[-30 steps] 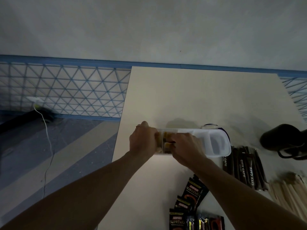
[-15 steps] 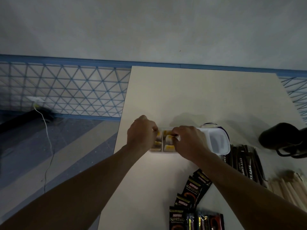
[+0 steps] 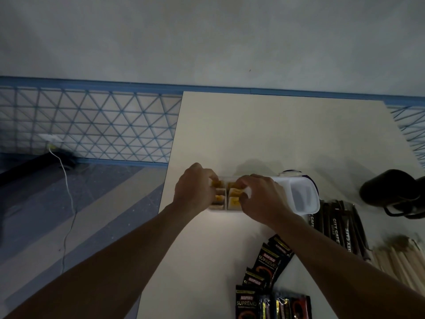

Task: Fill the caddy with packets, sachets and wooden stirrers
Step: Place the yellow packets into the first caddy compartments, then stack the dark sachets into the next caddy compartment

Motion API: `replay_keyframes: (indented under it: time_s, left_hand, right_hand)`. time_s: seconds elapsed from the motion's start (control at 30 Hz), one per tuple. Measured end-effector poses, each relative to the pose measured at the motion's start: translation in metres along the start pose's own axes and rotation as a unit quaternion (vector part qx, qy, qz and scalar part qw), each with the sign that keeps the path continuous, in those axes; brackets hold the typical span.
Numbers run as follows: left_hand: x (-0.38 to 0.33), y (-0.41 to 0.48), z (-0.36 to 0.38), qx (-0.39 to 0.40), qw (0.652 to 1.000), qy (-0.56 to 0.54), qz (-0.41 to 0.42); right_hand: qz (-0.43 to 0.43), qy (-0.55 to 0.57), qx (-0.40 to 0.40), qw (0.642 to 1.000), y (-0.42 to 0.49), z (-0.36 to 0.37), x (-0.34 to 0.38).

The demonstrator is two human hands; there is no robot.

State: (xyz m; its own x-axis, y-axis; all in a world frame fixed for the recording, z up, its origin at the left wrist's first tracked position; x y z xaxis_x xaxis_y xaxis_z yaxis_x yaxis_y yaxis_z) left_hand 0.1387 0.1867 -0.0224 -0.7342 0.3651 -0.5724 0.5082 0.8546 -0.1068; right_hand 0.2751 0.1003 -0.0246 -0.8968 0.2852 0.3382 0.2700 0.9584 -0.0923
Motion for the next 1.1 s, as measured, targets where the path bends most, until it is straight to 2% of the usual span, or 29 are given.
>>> replay_keyframes:
  time_s: [0.5, 0.7, 0.9, 1.1]
  left_hand:
    - [-0.002, -0.013, -0.032, -0.069, 0.994, -0.089, -0.005]
    - [-0.018, -0.038, -0.026, -0.054, 0.992, -0.113, 0.022]
    - [-0.028, -0.066, 0.003, 0.013, 0.992, -0.123, 0.029]
    - [-0.038, -0.104, 0.048, 0.155, 0.983, -0.101, 0.015]
  right_hand:
    - [0.026, 0.04, -0.089, 0.995, -0.015, -0.038, -0.011]
    - [0.043, 0.042, -0.095, 0.994, -0.046, -0.041, -0.02]
    - [0.089, 0.051, -0.071, 0.992, -0.095, -0.034, -0.035]
    - [0.1, 0.07, -0.034, 0.992, -0.144, -0.007, -0.053]
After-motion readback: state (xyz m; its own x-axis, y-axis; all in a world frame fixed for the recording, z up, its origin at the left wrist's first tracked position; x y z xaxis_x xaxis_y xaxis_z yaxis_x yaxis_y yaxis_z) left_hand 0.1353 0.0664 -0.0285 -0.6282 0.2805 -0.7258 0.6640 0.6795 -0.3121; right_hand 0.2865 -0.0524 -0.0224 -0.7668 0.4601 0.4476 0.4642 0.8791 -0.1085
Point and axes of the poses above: each hand's wrist, its own y-axis towards the middle knuckle, its own z-axis out of the palm, x = y × z, the point moved 9 cm from there along y, towards the middle knuckle, and after that the axes turned 5 degrees about -y, right-handed, at the moved point
